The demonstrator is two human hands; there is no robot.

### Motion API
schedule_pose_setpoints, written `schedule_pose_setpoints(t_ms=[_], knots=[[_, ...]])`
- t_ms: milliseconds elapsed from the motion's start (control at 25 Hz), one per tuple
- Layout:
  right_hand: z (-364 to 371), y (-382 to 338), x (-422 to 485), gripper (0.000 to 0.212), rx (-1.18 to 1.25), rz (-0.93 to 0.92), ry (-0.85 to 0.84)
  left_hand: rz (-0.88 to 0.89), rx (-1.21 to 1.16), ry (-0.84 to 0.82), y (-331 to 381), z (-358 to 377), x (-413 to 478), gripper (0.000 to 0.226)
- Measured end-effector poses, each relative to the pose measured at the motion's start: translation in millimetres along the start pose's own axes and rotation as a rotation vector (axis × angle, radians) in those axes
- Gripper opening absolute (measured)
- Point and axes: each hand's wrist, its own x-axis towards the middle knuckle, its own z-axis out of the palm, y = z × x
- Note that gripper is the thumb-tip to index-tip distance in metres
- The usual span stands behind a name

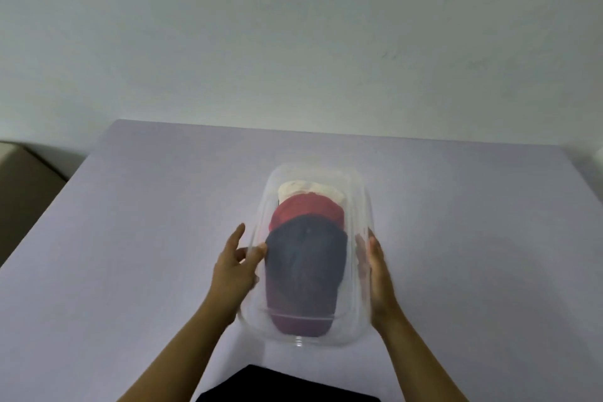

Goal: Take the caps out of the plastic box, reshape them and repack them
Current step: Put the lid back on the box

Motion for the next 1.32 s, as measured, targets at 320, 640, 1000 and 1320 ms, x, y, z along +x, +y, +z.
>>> schedule_pose_setpoints(t_ms=[320, 640, 1000, 1320], knots=[[9, -1, -5, 0.055, -0.187, -0.005, -0.006, 0.159, 0.432, 0.037, -20, 13, 3, 0.058], [8, 16, 4, 0.05, -0.152, 0.06, 0.091, 0.207, 0.603, -0.013, -32, 26, 13, 0.052], [14, 17, 9, 0.05, -0.179, 0.106, 0.111, 0.208, 0.622, 0.001, -40, 24, 22, 0.051], [22, 9, 1, 0.053, -0.696, 0.048, 0.155, 0.262, 0.705, 0.038, -32, 24, 20, 0.049]])
